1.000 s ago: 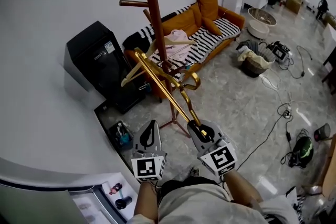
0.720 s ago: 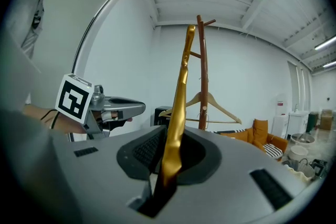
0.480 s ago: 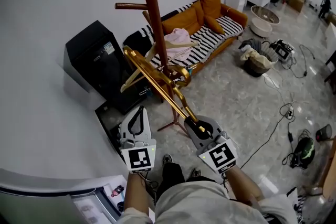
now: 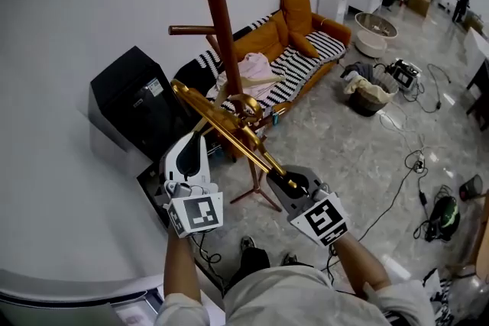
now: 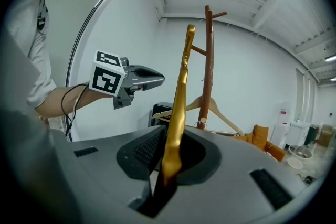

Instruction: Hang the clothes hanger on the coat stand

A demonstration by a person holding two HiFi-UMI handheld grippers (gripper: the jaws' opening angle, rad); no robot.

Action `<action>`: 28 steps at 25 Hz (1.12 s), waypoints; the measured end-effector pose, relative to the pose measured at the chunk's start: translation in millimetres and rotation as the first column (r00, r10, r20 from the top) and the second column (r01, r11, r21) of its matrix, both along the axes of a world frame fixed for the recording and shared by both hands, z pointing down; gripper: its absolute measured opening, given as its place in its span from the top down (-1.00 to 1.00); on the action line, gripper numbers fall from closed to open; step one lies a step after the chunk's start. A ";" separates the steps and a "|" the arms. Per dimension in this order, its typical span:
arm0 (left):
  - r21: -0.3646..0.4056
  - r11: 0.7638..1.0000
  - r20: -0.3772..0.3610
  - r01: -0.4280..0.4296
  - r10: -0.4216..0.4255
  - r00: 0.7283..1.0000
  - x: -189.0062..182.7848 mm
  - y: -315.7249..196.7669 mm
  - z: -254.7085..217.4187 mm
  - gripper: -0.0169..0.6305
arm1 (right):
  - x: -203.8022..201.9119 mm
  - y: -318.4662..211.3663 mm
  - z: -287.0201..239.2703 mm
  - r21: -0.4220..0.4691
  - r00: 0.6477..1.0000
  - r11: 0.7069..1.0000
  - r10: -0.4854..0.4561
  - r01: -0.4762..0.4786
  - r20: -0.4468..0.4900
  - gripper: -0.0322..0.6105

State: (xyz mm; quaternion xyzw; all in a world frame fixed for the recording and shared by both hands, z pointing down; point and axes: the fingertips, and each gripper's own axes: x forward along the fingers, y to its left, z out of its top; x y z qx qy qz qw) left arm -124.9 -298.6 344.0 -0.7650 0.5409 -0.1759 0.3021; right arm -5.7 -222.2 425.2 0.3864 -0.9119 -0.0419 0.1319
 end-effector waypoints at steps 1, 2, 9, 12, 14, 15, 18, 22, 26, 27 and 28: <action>0.010 1.000 0.029 -0.006 0.005 1.000 0.3 -5.4 -4.6 0.91 | -0.6 -2.2 -1.8 0.002 1.000 1.000 0.001 -0.001 -0.010 0.75; 0.022 1.000 0.062 -0.010 0.008 0.998 1.0 -11.1 -9.3 0.88 | -1.3 -4.3 -3.8 0.004 1.000 1.000 0.001 -0.001 -0.019 0.75; 0.078 0.995 0.349 -0.061 0.030 0.937 20.3 -44.4 -25.2 0.38 | -5.6 -17.0 -17.6 0.013 0.997 1.000 -0.003 0.004 -0.076 0.75; 0.102 0.989 0.382 -0.103 0.057 0.923 30.2 -51.6 -32.7 0.38 | -4.9 -21.4 -18.9 0.009 0.995 1.000 -0.005 0.005 -0.095 0.75; 0.117 0.985 0.422 -0.124 0.064 0.905 35.8 -57.8 -33.2 0.38 | -4.9 -24.3 -19.0 0.009 0.994 1.000 -0.007 0.008 -0.106 0.75; 0.128 0.983 0.446 -0.129 0.059 0.893 37.9 -60.7 -32.9 0.38 | -4.9 -24.9 -19.0 0.009 0.994 1.000 -0.008 0.009 -0.112 0.75; 0.143 0.981 0.494 -0.130 0.043 0.868 40.1 -67.0 -32.4 0.38 | -4.9 -25.4 -19.4 0.009 0.991 1.000 -0.014 0.016 -0.131 0.75; 0.162 0.978 0.490 -0.132 0.037 0.871 39.5 -69.4 -39.6 0.65 | -6.9 -28.6 -21.8 0.021 0.988 0.999 -0.022 0.025 -0.155 0.75; 0.172 0.975 0.506 -0.139 0.034 0.862 40.8 -69.3 -41.0 0.87 | -4.6 -33.4 -24.4 0.024 0.989 1.000 -0.016 0.020 -0.149 0.75; 0.165 0.976 0.509 -0.139 0.036 0.860 40.9 -69.8 -40.2 0.87 | -3.8 -34.7 -24.5 0.022 0.989 1.000 -0.014 0.017 -0.149 0.74; 0.153 0.979 0.510 -0.137 0.040 0.859 40.5 -70.8 -39.3 0.88 | -3.3 -35.9 -24.6 0.023 0.988 1.000 -0.011 0.014 -0.152 0.74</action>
